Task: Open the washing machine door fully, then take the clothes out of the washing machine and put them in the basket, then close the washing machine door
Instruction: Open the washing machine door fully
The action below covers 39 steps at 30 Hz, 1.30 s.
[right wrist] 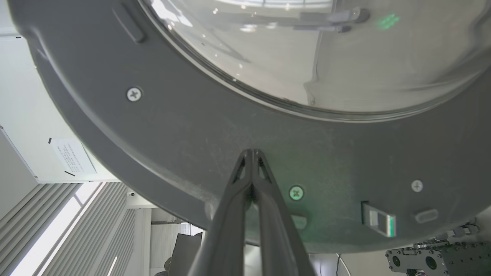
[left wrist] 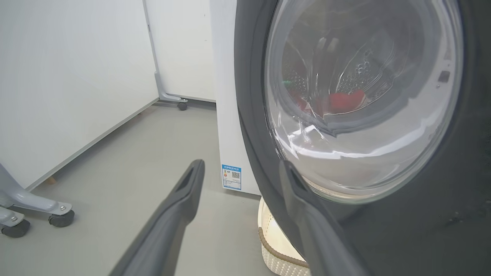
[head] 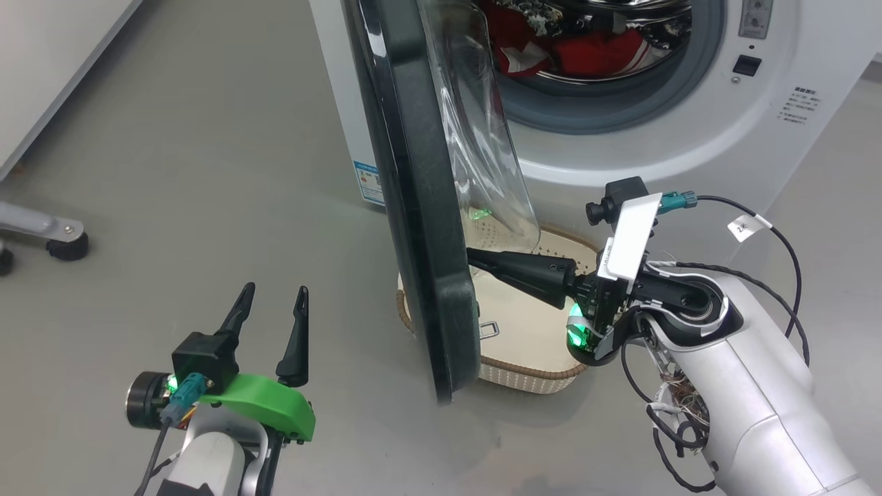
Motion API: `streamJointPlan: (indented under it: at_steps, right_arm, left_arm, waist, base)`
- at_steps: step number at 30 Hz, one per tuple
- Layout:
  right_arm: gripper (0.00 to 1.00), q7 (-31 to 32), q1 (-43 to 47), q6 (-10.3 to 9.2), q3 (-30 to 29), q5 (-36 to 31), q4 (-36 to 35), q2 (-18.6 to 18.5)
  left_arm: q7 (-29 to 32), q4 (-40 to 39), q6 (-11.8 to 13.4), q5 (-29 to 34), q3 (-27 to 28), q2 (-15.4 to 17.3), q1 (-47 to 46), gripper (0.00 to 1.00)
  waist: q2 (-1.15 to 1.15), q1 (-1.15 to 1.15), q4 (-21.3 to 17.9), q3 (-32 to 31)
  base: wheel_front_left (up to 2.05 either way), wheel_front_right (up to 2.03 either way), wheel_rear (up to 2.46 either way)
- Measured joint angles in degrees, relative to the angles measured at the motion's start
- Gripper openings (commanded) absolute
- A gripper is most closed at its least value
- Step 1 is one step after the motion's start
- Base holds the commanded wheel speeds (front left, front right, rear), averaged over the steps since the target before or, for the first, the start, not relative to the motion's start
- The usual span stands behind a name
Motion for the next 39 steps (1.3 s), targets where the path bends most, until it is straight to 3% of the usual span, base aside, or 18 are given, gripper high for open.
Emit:
streamJointPlan:
  at_steps: [16,28,29,30,31,32,33,39]
  right_arm:
    - [0.00,-3.6,0.8,0.00,4.4,1.5,-1.2,0.0]
    - [0.00,-9.6,4.4,0.00,-1.6,3.6,-5.3,0.3]
    - [0.03,-10.6,4.9,0.00,-2.5,3.6,-5.6,0.3]
    - [0.18,-11.2,5.6,0.00,-3.1,3.6,-6.1,0.3]
    - [0.41,-11.9,6.2,0.00,-3.7,3.5,-6.5,0.3]
    - [0.83,-12.9,6.9,0.00,-4.3,2.9,-6.8,0.3]
    - [0.98,-13.4,7.4,0.00,-4.6,2.3,-7.1,0.3]
    - [1.00,-18.8,11.4,0.00,-7.4,-2.8,-8.3,0.4]
  left_arm:
    - [0.0,0.0,0.5,-0.6,0.3,-0.1,0.1,1.00]
    - [0.0,-0.3,0.9,-0.6,0.9,-0.1,0.2,1.00]
    - [0.0,-0.3,0.9,-0.6,1.1,-0.1,0.3,1.00]
    - [0.0,-0.3,0.9,-0.6,1.2,-0.1,0.5,1.00]
    - [0.0,-0.3,1.0,-0.6,1.4,-0.1,0.8,1.00]
    - [0.0,-0.4,1.0,-0.6,1.5,-0.1,1.1,1.00]
    - [0.0,-0.4,1.1,-0.6,1.6,-0.1,1.4,1.00]
    - [0.0,-0.3,1.3,-0.6,1.8,-0.1,1.7,1.00]
  waist:
    - [0.00,0.00,2.5,0.0]
    - [0.00,0.00,2.2,-0.4]
    - [0.00,0.00,2.1,-0.5]
    - [0.00,0.00,1.9,-0.6]
    - [0.00,0.00,1.7,-0.7]
    - [0.00,0.00,1.5,-0.8]
    - [0.00,0.00,1.3,-0.9]
    - [0.00,0.00,0.2,-1.8]
  base:
    - [0.00,0.00,0.00]
    - [0.00,0.00,0.00]
    - [0.00,0.00,0.00]
    - [0.00,0.00,0.00]
    - [0.00,0.00,0.00]
    - [0.00,0.00,0.00]
    - [0.00,0.00,0.00]
    - [0.00,0.00,0.00]
